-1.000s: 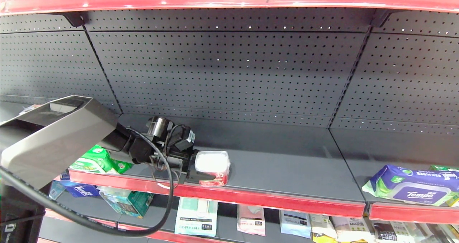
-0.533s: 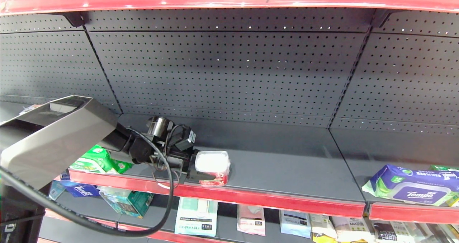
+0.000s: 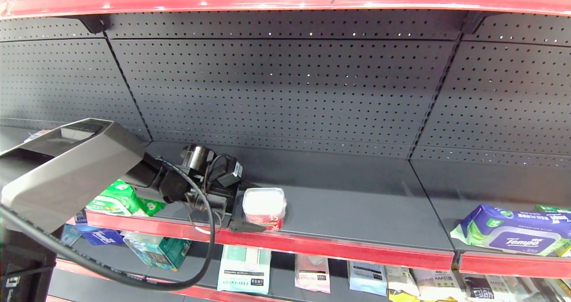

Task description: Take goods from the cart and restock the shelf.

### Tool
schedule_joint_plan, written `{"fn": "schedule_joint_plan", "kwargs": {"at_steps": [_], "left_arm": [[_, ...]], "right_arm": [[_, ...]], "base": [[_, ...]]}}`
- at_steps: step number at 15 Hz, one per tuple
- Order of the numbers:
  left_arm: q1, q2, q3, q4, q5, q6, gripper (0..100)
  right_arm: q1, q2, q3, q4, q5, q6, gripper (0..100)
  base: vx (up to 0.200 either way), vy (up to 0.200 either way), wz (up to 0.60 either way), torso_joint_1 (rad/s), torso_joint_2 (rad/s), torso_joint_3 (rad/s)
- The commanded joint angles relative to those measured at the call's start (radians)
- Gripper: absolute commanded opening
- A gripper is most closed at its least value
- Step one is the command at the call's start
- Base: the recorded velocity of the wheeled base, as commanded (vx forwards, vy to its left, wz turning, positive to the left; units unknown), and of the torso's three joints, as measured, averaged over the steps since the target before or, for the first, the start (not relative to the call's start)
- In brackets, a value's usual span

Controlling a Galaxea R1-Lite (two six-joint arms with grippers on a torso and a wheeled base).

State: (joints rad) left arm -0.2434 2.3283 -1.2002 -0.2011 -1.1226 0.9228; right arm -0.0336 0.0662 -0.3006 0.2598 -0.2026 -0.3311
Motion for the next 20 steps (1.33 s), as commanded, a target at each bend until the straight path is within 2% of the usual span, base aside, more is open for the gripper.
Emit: {"fn": "schedule_joint_plan", "kwargs": {"at_steps": [1,10,20], "left_arm": [[0.007,0.0,-0.004,-0.001,0.006,0.001,100],[0.036,0.0,-0.01,-0.001,0.032,0.001,100],[0.055,0.002,-0.012,-0.003,0.035,0.001,100]], "right_arm": [[0.0,0.001,0.0,-0.001,0.0,0.0,0],[0.0,0.001,0.002,0.001,0.002,0.003,0],[0.0,0.001,0.002,0.001,0.002,0.003,0]], "base": [[0.0,0.0,0.0,0.0,0.0,0.0],[0.0,0.0,0.0,0.0,0.0,0.0],[0.0,0.0,0.0,0.0,0.0,0.0]]}}
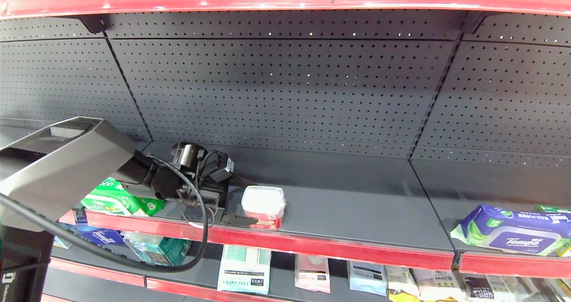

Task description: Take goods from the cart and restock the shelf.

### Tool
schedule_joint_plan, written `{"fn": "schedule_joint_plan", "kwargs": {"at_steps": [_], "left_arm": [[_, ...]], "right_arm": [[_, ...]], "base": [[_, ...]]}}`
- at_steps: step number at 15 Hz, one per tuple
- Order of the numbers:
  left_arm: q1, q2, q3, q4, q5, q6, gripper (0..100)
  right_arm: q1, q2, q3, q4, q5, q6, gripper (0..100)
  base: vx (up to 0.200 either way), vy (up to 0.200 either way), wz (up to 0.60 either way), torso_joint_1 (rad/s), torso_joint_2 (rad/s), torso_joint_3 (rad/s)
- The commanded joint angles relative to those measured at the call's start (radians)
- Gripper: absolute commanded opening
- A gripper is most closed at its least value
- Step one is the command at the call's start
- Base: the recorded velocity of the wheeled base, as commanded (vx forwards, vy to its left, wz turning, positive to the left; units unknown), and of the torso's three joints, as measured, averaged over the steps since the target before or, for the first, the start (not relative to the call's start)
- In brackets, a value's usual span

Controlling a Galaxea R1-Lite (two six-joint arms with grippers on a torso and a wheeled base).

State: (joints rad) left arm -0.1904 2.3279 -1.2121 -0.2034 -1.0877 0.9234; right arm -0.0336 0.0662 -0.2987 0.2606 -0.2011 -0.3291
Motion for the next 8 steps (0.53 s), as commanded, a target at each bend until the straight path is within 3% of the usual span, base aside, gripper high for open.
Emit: {"fn": "schedule_joint_plan", "kwargs": {"at_steps": [1,6,8], "left_arm": [[0.002,0.001,0.0,-0.001,0.0,0.002,100],[0.0,-0.035,0.017,0.015,-0.02,-0.009,100],[0.0,-0.117,0.032,0.145,-0.072,-0.011,100]], "right_arm": [[0.0,0.001,0.0,0.0,0.0,-0.001,0],[0.0,0.001,0.001,0.003,0.0,0.001,0],[0.0,0.001,0.012,-0.001,0.002,0.002,0]], "base": [[0.0,0.0,0.0,0.0,0.0,0.0],[0.0,0.0,0.0,0.0,0.0,0.0],[0.0,0.0,0.0,0.0,0.0,0.0]]}}
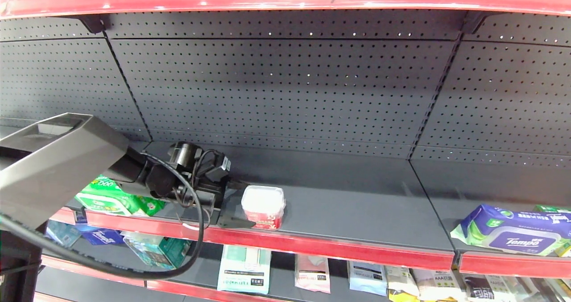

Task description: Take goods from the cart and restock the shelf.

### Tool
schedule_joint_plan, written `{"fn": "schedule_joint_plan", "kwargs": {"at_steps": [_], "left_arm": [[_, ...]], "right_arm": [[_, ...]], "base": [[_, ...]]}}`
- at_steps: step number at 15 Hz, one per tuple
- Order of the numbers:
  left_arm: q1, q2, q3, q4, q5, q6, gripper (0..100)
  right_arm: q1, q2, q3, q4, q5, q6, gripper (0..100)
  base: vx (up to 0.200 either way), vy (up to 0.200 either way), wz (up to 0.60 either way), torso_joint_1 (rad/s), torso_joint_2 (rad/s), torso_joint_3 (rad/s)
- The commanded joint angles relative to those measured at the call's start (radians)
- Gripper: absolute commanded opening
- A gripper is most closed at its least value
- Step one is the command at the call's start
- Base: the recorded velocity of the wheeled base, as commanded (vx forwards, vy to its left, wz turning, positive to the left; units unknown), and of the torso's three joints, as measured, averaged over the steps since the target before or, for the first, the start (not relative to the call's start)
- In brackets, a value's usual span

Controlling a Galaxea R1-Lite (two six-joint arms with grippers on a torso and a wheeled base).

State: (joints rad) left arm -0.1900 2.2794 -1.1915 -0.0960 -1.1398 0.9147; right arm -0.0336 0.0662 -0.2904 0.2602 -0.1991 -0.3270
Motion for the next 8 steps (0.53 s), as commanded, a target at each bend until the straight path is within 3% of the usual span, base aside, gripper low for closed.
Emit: {"fn": "schedule_joint_plan", "kwargs": {"at_steps": [1,6,8], "left_arm": [[0.0,-0.09,0.01,0.074,-0.026,0.0,100],[0.001,-0.153,-0.023,0.11,-0.026,-0.008,100],[0.015,-0.182,-0.085,0.094,0.0,-0.062,100]], "right_arm": [[0.0,0.0,0.004,-0.001,0.001,0.0,0],[0.0,0.0,0.013,-0.001,0.007,0.008,0],[0.006,-0.002,0.013,-0.001,0.009,0.017,0]], "base": [[0.0,0.0,0.0,0.0,0.0,0.0],[0.0,0.0,0.0,0.0,0.0,0.0],[0.0,0.0,0.0,0.0,0.0,0.0]]}}
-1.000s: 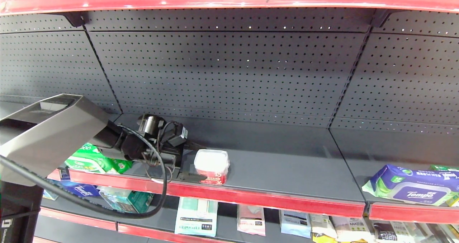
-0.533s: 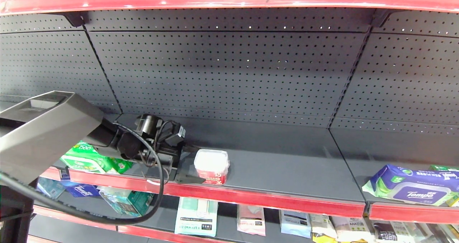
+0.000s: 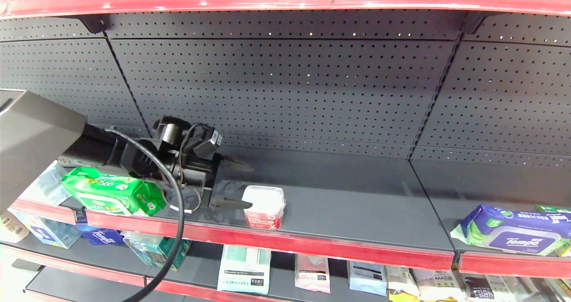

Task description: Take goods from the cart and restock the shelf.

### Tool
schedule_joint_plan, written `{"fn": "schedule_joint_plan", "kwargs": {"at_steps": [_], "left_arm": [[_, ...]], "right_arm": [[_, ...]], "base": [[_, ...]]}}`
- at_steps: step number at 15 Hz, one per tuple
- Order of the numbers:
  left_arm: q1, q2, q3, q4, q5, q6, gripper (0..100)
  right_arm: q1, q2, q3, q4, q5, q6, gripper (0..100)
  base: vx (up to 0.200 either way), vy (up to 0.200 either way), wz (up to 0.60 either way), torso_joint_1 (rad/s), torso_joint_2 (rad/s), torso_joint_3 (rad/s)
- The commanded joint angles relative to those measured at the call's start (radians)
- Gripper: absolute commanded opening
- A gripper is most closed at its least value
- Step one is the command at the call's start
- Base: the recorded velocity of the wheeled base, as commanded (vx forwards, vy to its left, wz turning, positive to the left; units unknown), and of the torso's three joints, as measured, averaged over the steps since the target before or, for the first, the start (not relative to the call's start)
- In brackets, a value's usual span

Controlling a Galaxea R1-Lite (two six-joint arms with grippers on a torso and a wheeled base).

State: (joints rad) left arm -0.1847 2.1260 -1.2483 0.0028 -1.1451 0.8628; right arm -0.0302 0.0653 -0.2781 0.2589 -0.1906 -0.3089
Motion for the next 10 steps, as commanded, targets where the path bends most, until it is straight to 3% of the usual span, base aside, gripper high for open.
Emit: {"fn": "schedule_joint_plan", "kwargs": {"at_steps": [1,2,3,4,5,6,8,9,10], "left_arm": [[0.028,-0.029,-0.069,-0.023,0.044,-0.053,100],[0.037,-0.027,-0.089,-0.04,0.067,-0.084,100],[0.042,-0.024,-0.117,-0.119,0.151,-0.197,100],[0.037,-0.024,-0.109,-0.184,0.211,-0.252,100],[0.024,-0.012,-0.085,-0.319,0.326,-0.33,100],[0.011,-0.012,-0.054,-0.402,0.404,-0.375,100],[-0.036,-0.018,0.023,-0.595,0.729,-0.525,100],[-0.105,-0.02,0.023,-0.728,1.038,-0.769,100],[-0.144,-0.04,0.017,-0.738,1.177,-0.921,100]], "right_arm": [[0.003,0.001,0.0,0.0,0.002,0.01,0],[0.003,0.001,0.0,0.0,0.008,0.017,0],[0.003,-0.002,0.0,0.002,0.02,0.028,0],[0.003,-0.002,-0.001,0.002,0.022,0.03,0],[0.004,-0.001,-0.006,0.0,0.022,0.03,0],[0.007,0.001,-0.007,0.0,0.022,0.03,0],[0.03,0.005,-0.01,0.0,0.022,0.042,0],[0.035,0.008,-0.018,0.003,0.02,0.042,0],[0.035,0.025,-0.02,0.0,0.02,0.044,0]], "base": [[0.0,0.0,0.0,0.0,0.0,0.0],[0.0,0.0,0.0,0.0,0.0,0.0],[0.0,0.0,0.0,0.0,0.0,0.0],[0.0,0.0,0.0,0.0,0.0,0.0],[0.0,0.0,0.0,0.0,0.0,0.0],[0.0,0.0,0.0,0.0,0.0,0.0],[0.0,0.0,0.0,0.0,0.0,0.0],[0.0,0.0,0.0,0.0,0.0,0.0],[0.0,0.0,0.0,0.0,0.0,0.0]]}}
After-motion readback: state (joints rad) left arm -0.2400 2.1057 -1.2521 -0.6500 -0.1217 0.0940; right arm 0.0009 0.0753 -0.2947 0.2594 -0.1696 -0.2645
